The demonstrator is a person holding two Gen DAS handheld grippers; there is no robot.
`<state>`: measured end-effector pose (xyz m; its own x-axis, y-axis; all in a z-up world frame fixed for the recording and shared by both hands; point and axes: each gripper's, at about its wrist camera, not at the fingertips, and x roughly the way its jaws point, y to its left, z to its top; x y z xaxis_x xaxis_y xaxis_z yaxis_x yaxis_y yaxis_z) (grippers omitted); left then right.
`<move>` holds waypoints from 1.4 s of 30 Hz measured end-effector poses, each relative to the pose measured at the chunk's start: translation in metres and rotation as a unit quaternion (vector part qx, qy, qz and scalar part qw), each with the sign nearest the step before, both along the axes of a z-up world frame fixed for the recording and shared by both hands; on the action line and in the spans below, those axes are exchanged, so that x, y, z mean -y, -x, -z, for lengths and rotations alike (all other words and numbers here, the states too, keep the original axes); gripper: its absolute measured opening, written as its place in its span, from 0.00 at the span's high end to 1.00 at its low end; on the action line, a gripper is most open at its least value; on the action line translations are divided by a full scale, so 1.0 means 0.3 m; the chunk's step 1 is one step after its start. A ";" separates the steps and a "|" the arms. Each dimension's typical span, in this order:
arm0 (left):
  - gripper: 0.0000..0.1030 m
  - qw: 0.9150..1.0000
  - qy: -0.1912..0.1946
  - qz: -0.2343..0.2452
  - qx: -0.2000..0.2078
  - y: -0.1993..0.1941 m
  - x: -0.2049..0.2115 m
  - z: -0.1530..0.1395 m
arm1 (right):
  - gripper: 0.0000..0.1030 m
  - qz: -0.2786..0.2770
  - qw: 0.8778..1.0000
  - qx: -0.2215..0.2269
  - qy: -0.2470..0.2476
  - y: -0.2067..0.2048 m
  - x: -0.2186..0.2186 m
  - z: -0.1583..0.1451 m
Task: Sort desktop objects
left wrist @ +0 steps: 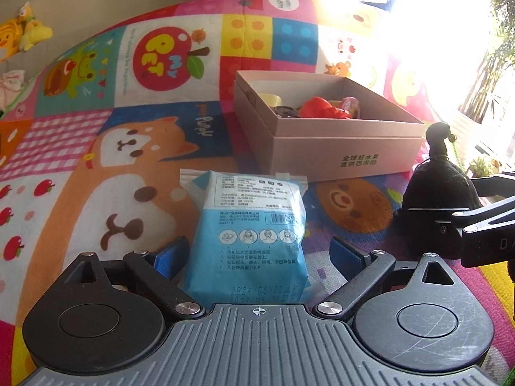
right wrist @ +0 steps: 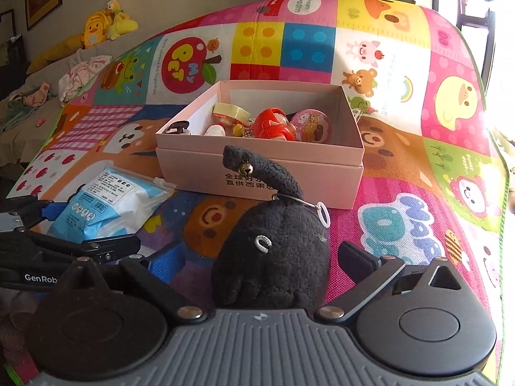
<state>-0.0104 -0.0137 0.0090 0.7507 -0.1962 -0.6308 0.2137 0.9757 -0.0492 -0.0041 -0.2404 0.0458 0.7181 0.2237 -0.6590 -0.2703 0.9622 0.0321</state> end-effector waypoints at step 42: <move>0.07 0.994 0.081 0.035 0.070 -0.299 0.103 -0.216 | 0.34 0.014 0.994 0.077 -0.081 -0.007 0.305 -0.361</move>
